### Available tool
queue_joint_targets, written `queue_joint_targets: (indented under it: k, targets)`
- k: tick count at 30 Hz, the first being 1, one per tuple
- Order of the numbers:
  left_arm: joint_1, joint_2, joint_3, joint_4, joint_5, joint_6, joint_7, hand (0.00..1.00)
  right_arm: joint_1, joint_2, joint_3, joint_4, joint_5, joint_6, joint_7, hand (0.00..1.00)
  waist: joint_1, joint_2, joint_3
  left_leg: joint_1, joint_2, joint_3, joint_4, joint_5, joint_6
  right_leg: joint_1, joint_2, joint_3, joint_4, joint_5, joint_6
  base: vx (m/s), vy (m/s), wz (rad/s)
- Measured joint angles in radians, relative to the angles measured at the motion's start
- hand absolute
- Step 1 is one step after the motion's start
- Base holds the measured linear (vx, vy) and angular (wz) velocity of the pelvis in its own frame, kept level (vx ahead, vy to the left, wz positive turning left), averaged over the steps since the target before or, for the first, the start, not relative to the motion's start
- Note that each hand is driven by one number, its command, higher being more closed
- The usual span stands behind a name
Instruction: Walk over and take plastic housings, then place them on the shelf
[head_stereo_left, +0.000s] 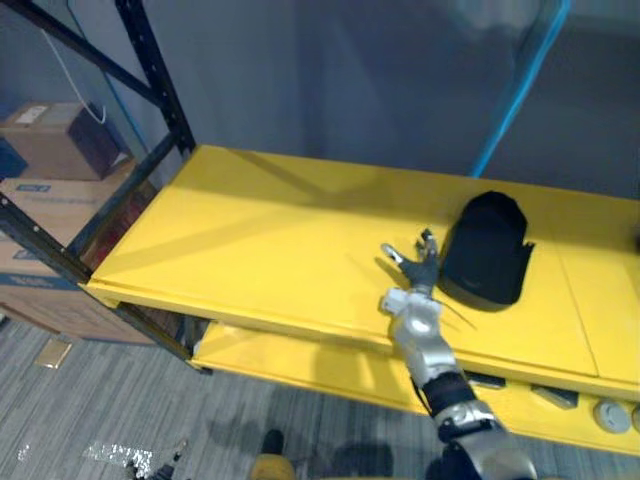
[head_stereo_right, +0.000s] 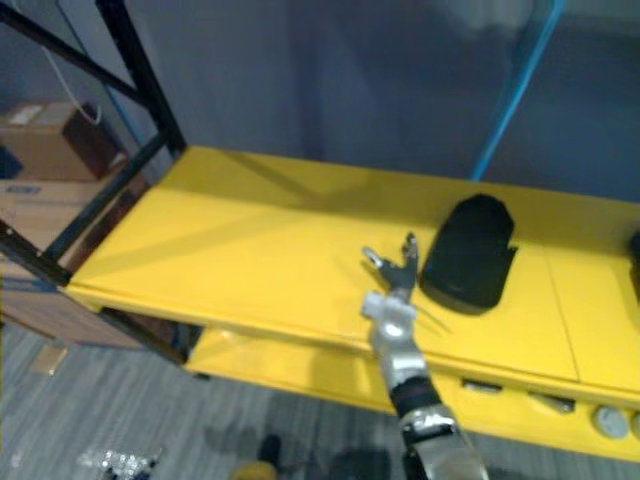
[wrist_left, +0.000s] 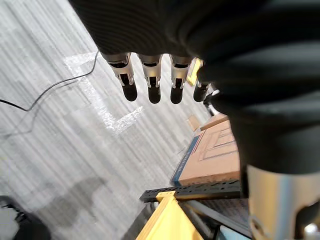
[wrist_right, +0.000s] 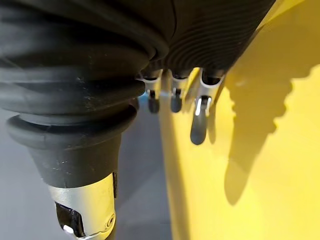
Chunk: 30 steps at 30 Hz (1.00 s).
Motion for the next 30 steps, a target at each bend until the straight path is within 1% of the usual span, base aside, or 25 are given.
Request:
queue_joint_targets:
  k: [2,5,6,9,12,14,17,25,29,30]
  targets:
    - [0.001,0.0,0.0,0.004,0.0,0.0,-0.002,0.0,0.005,-0.001,-0.006,-0.012,-0.017,-0.007,0.0,0.0,-0.009,-0.004,0.007,0.0,-0.001,0.002,0.0,-0.005,-0.002,0.0,-0.001,0.002,0.0,-0.002,0.001,0.02,0.002,-0.01]
    - [0.001,0.001,-0.02,0.007,0.0,0.0,-0.007,0.0,0.047,-0.001,-0.017,-0.075,-0.029,-0.008,0.002,0.0,-0.01,-0.01,0.01,0.004,-0.004,0.01,0.0,-0.01,-0.006,0.0,-0.005,0.009,0.001,-0.007,0.001,0.08,0.003,-0.05]
    - [0.002,0.0,-0.031,0.007,0.0,0.0,-0.008,0.0,0.057,-0.002,-0.022,-0.09,-0.03,-0.008,0.003,0.0,-0.011,-0.011,0.011,0.01,-0.005,0.017,0.0,-0.012,-0.008,0.0,-0.007,0.016,0.002,-0.003,0.008,0.09,0.003,-0.11]
    - [-0.009,0.0,-0.037,0.005,0.0,0.0,-0.01,0.0,0.06,-0.011,-0.055,-0.116,-0.032,-0.005,0.004,0.0,-0.019,-0.012,0.011,0.01,-0.012,0.029,0.0,-0.013,-0.009,-0.001,-0.012,0.017,-0.001,-0.003,0.008,0.09,0.004,-0.04]
    - [-0.009,0.003,-0.054,-0.002,0.0,0.0,-0.01,0.0,0.062,-0.023,-0.085,-0.122,-0.031,-0.002,0.006,0.0,-0.024,-0.012,0.011,0.012,-0.014,0.055,0.001,-0.013,-0.009,0.0,-0.015,0.019,-0.001,-0.003,0.008,0.05,0.0,-0.02]
    - [-0.009,0.002,-0.076,-0.004,0.001,0.001,-0.016,0.0,0.062,-0.027,-0.086,-0.123,-0.03,0.004,0.01,0.0,-0.033,-0.012,0.011,0.016,-0.013,0.058,0.0,-0.013,-0.009,0.002,-0.015,0.019,0.0,-0.003,0.008,0.0,0.0,0.0]
    - [-0.009,0.001,-0.076,-0.004,0.001,0.001,-0.03,0.0,0.063,-0.027,-0.087,-0.123,-0.029,0.023,0.011,0.0,-0.041,-0.012,0.011,0.026,-0.012,0.068,0.0,-0.013,-0.009,0.004,-0.015,0.024,0.001,-0.003,0.008,-0.02,-0.005,-0.09]
    - [-0.002,0.002,-0.076,-0.005,0.001,0.002,-0.03,0.0,0.075,-0.029,-0.122,-0.123,-0.027,0.034,0.032,0.0,-0.052,-0.012,0.011,0.026,-0.012,0.072,0.0,-0.015,-0.006,0.004,-0.017,0.024,0.003,-0.003,0.009,-0.04,0.005,-0.01]
    - [0.0,0.002,-0.076,-0.006,0.001,0.002,-0.03,0.0,0.075,-0.041,-0.126,-0.123,-0.026,0.034,0.083,0.0,-0.055,-0.013,0.01,0.025,-0.013,0.072,0.0,-0.015,-0.006,0.004,-0.017,0.024,0.002,-0.002,0.01,0.01,-0.001,0.0]
    - [0.0,0.002,-0.076,-0.008,0.001,0.002,-0.03,0.0,0.075,-0.047,-0.126,-0.124,-0.025,0.033,0.106,0.0,-0.056,-0.013,0.01,0.025,-0.013,0.072,0.0,-0.015,-0.006,0.004,-0.017,0.023,0.001,-0.002,0.01,0.04,-0.005,0.0]
